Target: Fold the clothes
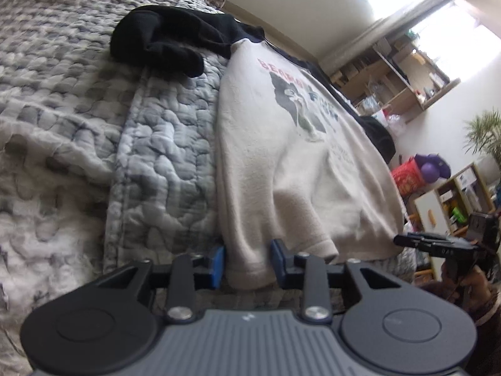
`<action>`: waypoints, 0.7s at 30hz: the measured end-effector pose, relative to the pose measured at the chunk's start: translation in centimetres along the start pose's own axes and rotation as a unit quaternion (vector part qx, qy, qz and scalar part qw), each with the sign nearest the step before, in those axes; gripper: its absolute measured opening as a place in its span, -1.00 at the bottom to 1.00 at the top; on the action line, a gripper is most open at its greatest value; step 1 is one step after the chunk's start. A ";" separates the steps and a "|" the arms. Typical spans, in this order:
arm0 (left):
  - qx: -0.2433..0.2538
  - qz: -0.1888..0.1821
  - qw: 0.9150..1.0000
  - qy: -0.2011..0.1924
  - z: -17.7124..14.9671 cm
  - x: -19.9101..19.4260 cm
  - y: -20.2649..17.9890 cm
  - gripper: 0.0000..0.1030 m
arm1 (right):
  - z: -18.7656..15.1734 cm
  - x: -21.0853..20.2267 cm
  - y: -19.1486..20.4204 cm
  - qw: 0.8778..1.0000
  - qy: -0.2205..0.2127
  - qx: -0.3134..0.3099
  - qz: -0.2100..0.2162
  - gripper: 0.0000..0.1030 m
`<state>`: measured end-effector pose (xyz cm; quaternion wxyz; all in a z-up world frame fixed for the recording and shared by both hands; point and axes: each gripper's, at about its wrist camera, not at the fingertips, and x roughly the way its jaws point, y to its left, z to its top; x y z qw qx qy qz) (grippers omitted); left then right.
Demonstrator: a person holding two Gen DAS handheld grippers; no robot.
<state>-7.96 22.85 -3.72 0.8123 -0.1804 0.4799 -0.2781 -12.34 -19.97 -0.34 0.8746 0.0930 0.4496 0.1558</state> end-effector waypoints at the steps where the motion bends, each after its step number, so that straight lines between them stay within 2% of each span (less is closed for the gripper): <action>1: 0.000 -0.001 1.000 -0.001 0.1 0.0 -0.1 -0.60 | 0.1 0.1 0.3 1.000 0.000 -0.004 0.001 -0.36; 3: 0.001 -0.001 1.000 0.000 0.1 0.0 -0.2 -0.80 | 0.4 0.0 0.5 1.000 0.001 -0.001 0.011 -0.64; 4: 0.003 -0.001 1.000 -0.001 0.2 -0.1 -0.3 -0.84 | 0.5 -0.1 0.4 1.000 0.002 0.006 0.021 -0.80; 6: 0.005 -0.009 1.000 -0.009 0.1 -0.6 -0.7 -0.87 | 0.8 -0.7 0.1 0.998 -0.004 0.028 0.047 -0.82; 10: 0.005 -0.031 0.999 -0.042 0.2 -2.9 -1.3 -0.87 | 1.5 -3.6 -0.7 0.992 -0.042 0.070 0.092 -0.84; 15: -0.005 -0.055 0.995 -0.083 0.9 -6.3 -1.4 -0.88 | 2.5 -8.1 -2.2 0.983 -0.090 0.107 0.121 -0.85; 18: -0.002 -0.057 0.995 -0.086 1.1 -7.2 -1.7 -0.88 | 2.6 -9.9 -3.0 0.980 -0.103 0.119 0.125 -0.86; 21: 0.006 -0.037 0.997 -0.062 0.9 -6.5 -1.9 -0.88 | 2.4 -10.3 -3.8 0.980 -0.105 0.127 0.116 -0.97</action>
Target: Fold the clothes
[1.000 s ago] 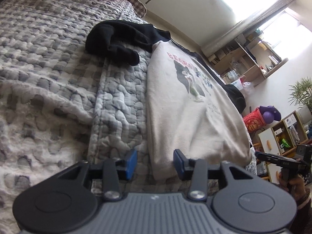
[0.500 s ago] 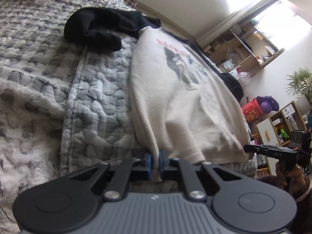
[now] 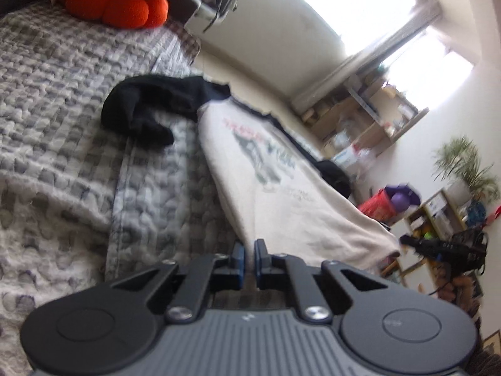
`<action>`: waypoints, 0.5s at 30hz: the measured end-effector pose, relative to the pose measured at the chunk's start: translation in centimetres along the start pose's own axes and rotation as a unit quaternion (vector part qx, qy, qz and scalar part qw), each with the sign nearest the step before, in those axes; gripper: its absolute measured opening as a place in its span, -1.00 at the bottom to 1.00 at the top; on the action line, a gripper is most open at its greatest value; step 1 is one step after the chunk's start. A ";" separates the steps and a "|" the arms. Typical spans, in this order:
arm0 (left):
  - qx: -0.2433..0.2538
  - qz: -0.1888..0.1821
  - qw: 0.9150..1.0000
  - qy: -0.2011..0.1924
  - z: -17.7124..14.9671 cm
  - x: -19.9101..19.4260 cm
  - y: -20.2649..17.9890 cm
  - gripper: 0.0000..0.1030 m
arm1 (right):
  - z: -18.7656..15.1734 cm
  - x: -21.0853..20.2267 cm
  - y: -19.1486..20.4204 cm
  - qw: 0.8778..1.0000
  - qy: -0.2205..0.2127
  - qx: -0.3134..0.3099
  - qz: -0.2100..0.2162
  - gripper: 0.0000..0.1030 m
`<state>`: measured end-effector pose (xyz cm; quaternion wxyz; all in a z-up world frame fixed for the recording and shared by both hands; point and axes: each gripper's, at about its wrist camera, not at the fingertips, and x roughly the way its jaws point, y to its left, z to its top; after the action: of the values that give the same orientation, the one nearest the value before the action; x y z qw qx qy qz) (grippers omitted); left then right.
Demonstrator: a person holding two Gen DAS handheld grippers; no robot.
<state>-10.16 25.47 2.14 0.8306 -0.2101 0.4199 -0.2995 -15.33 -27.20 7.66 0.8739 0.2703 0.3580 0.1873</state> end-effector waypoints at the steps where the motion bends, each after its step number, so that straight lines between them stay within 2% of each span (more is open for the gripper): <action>1: 0.003 0.012 1.000 0.014 -0.2 0.5 0.2 -0.88 | -0.1 0.1 -0.3 1.000 0.002 0.003 -0.005 -0.97; 4: 0.016 0.065 0.997 0.047 -0.8 2.3 0.8 -0.87 | -0.8 1.0 -1.5 1.000 0.019 0.012 -0.020 -0.96; 6: 0.005 0.076 0.996 0.053 -0.9 2.8 1.8 -0.86 | -1.4 1.6 -2.0 0.999 0.030 0.013 -0.028 -0.95; 8: -0.003 0.082 0.996 0.047 -0.9 2.7 2.3 -0.83 | -1.7 2.2 -2.2 0.999 0.038 0.012 -0.032 -0.76; 11: -0.006 0.078 0.996 0.035 -0.9 2.1 2.7 -0.50 | -1.8 2.8 -2.2 0.998 0.043 0.005 -0.048 -0.72; 12: -0.005 0.074 0.997 0.031 -0.9 1.9 2.6 -0.31 | -1.8 3.0 -2.3 0.998 0.046 0.004 -0.051 -0.70; 14: -0.004 0.067 0.997 0.023 -0.9 1.5 2.5 -0.22 | -1.8 3.5 -2.5 0.997 0.054 0.002 -0.056 -0.49; 15: -0.003 0.064 0.998 0.021 -0.9 1.4 2.4 -0.19 | -1.8 3.7 -2.5 0.997 0.055 0.000 -0.060 0.05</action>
<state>-9.43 26.22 -0.62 0.8383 -0.1792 0.4508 -0.2488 -13.85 -26.64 3.09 0.8624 0.2378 0.4215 0.1485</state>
